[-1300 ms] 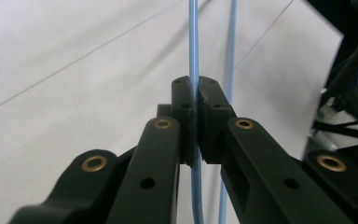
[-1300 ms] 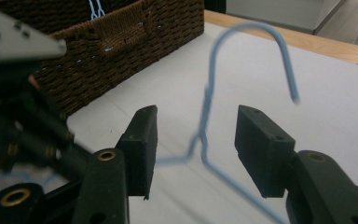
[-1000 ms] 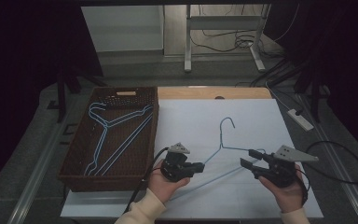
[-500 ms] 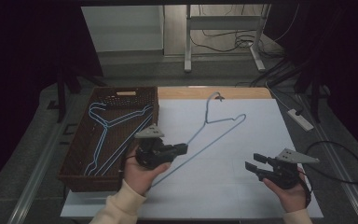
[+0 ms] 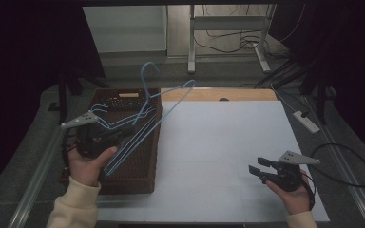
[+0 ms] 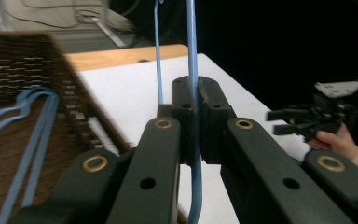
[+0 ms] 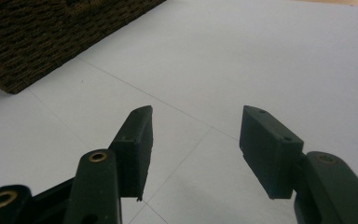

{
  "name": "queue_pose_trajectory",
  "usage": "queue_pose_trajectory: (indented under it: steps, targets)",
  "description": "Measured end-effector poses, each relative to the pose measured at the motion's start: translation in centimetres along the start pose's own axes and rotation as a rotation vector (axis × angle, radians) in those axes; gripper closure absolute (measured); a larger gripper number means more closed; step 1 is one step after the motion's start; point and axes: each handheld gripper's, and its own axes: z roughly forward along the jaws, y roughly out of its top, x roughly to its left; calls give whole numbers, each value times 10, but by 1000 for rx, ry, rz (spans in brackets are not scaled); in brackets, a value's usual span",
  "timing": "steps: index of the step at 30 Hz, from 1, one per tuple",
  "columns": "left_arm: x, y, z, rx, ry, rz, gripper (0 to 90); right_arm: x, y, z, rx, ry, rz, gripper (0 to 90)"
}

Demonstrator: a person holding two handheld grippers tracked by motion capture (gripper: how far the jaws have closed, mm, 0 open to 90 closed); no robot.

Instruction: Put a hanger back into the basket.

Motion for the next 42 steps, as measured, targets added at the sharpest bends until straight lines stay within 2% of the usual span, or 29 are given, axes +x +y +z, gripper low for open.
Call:
queue_pose_trajectory:
  steps: [1,2,5,7,10,12,14,15,17,23,27,28,32,35,39,42]
  targets:
    - [0,0,0,0,0,0,866,0,0,0,0,0,0,451]
    - [11,-1,-7,-8,23,-14,866,0,0,0,4,0,-1,451]
    - [26,-2,-16,-12,63,-28,866,0,0,1,8,-1,-3,451]
    - [29,-2,-18,-13,70,-32,866,0,0,1,11,-2,-4,451]
    - [42,-3,-25,-12,98,-42,866,0,-1,2,14,-4,-6,451]
    - [49,-5,-27,-3,106,-43,866,0,-1,2,15,-5,-6,451]
    - [58,-9,-28,26,128,-45,866,1,-1,2,16,-6,-5,450]
    - [58,-9,-28,26,128,-45,866,1,-1,2,16,-6,-5,450]
    - [65,-14,-26,51,148,-47,866,1,-1,2,17,-6,-4,450]
    - [78,-20,-21,91,165,-57,867,2,-1,3,20,-7,-9,449]
    - [83,-22,-15,124,163,-56,867,2,-1,3,21,-8,-8,450]
    - [87,-23,-9,152,153,-56,866,2,-1,3,21,-8,-8,450]
    - [92,-25,-3,181,145,-56,866,2,-1,3,22,-8,-11,450]
    - [99,-29,5,228,150,-71,867,2,-1,2,22,-9,-10,450]
    - [106,-34,11,258,150,-90,866,2,-1,2,21,-9,-12,449]
    - [111,-36,13,301,181,-121,864,3,0,2,20,-9,-13,450]
